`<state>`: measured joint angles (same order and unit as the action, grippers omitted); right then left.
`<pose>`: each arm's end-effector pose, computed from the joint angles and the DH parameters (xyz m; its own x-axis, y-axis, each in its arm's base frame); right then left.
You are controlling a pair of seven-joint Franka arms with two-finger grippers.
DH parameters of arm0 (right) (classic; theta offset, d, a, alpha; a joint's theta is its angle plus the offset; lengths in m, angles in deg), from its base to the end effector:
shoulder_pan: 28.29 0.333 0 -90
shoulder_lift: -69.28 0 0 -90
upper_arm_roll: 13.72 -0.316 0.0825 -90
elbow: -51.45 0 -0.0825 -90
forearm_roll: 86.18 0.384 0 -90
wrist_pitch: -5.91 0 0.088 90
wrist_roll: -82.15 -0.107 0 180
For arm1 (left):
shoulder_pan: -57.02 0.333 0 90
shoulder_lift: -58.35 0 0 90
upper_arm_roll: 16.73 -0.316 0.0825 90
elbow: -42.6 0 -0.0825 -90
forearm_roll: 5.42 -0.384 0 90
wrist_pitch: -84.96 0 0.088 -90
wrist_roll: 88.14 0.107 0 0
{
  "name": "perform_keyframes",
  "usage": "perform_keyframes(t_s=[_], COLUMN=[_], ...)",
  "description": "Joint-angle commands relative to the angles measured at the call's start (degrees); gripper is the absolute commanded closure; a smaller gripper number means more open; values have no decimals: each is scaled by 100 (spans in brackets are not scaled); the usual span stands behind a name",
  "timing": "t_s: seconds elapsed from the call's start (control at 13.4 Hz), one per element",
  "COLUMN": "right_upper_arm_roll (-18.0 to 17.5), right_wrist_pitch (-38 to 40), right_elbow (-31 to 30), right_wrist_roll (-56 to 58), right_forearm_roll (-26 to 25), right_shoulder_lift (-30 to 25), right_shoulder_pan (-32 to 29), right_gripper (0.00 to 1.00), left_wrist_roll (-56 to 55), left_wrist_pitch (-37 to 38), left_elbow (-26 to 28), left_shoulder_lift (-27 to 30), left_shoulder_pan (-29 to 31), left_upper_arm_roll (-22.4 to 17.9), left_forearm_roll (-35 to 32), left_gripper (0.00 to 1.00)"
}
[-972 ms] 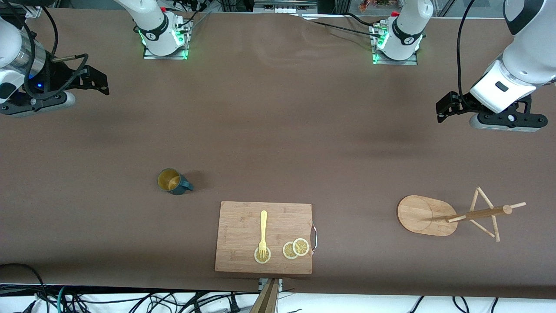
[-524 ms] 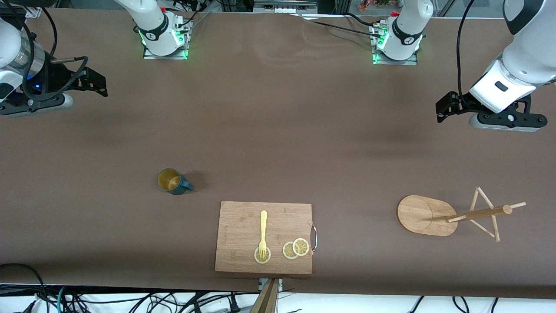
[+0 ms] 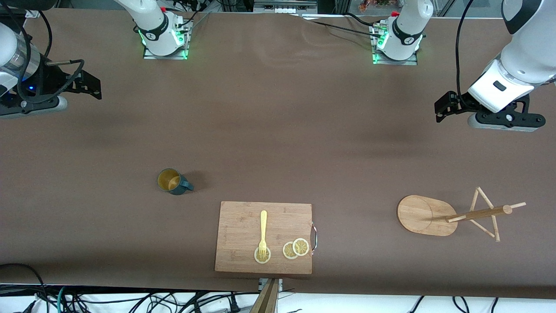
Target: Pass cup and hang on rack
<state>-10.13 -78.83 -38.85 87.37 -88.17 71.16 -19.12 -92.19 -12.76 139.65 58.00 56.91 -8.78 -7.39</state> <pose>0.5508 0.0504 0.5966 0.9742 0.1831 -0.1322 0.1879 -0.9819 0.0248 0.5594 -0.0757 0.5744 0.9972 -0.0746 0.0079 -0.0743 -0.9967 -0.0328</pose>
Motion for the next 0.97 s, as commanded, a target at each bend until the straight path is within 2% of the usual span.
perform_keyframes(t_s=[0.0, 0.9], right_upper_arm_roll=[10, -8], right_wrist_pitch=[55, 11], right_elbow=[39, -23], right_wrist_roll=[40, 49], right_forearm_roll=[68, 147], right_shoulder_lift=[23, 32], right_shoulder_pan=[-29, -29], right_gripper=[0, 0], left_wrist_roll=[80, 80], left_wrist_pitch=[121, 130], left_elbow=[-124, -124], left_shoulder_lift=[8, 17], left_shoulder_pan=[-15, -15], left_upper_arm_roll=[22, 22], left_forearm_roll=[13, 13], left_gripper=[0, 0])
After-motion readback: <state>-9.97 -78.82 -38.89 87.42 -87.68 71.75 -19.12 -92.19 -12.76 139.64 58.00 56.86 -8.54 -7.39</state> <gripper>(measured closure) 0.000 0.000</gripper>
